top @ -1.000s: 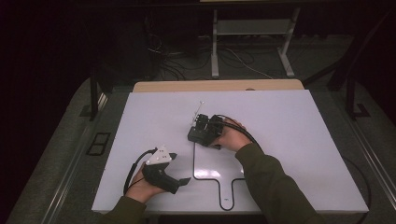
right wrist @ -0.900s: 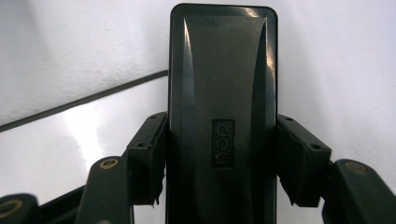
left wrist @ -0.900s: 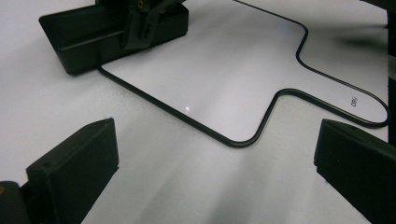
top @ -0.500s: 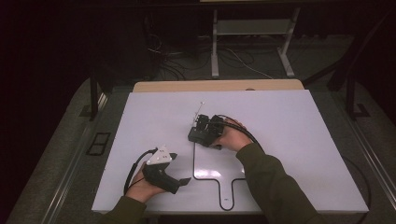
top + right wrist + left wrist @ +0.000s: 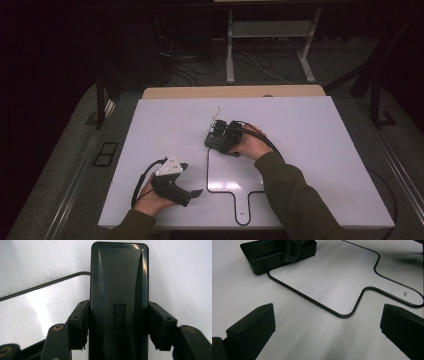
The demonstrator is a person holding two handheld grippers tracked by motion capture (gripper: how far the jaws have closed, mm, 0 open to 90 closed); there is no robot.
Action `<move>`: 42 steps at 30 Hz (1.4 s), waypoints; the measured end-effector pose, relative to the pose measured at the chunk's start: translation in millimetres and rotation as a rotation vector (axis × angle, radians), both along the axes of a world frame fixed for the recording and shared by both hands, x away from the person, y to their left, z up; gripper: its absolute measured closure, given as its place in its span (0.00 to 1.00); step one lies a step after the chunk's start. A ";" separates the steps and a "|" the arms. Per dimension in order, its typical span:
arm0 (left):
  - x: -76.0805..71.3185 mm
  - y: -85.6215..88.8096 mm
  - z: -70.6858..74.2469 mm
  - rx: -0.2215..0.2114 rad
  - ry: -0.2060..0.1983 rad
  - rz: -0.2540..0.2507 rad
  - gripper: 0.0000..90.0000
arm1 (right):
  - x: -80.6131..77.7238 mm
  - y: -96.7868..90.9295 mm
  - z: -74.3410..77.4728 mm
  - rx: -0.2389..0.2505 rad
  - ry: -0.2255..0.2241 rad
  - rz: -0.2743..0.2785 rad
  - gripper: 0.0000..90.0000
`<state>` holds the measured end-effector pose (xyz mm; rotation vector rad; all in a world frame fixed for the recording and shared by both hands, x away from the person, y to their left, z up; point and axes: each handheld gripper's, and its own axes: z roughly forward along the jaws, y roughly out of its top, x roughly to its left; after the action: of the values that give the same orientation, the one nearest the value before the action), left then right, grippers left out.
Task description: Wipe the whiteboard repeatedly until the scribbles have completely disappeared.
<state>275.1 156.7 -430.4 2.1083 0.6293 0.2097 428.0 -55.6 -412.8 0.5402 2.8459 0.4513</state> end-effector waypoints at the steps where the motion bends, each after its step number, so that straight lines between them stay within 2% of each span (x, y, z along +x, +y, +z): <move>1: 0.3 0.3 -0.1 0.001 0.000 0.000 0.00 | -1.0 0.3 0.2 -0.003 0.000 0.002 0.43; 11: 1.1 0.0 -0.5 0.006 -0.001 -0.003 0.00 | -14.6 -1.2 -0.3 0.023 0.026 0.046 0.43; 19: 1.8 1.4 -1.0 0.005 0.001 -0.003 0.00 | -22.3 -6.2 -1.3 0.060 0.060 0.057 0.43; 20: 2.0 1.5 -1.1 0.004 0.001 -0.003 0.00 | -24.5 -6.1 -1.0 0.068 0.072 0.044 0.43; 22: 2.2 1.4 -1.2 0.001 0.001 0.000 0.00 | -26.2 -7.6 -1.6 0.064 0.062 0.056 0.43; 27: 2.8 1.6 -1.6 -0.003 0.007 0.001 0.00 | -31.7 -10.0 -1.5 0.088 0.083 0.047 0.43; 35: 1.9 3.8 -1.4 -0.011 0.005 0.011 0.00 | -29.2 -18.8 -0.3 0.120 0.091 0.042 0.43; 42: 1.9 3.7 -1.1 -0.011 0.002 0.012 0.00 | -25.3 -28.5 10.0 0.182 0.097 0.017 0.43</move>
<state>277.0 160.3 -431.5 2.0948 0.6432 0.2110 402.7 -84.1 -402.9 0.5854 2.9208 0.7104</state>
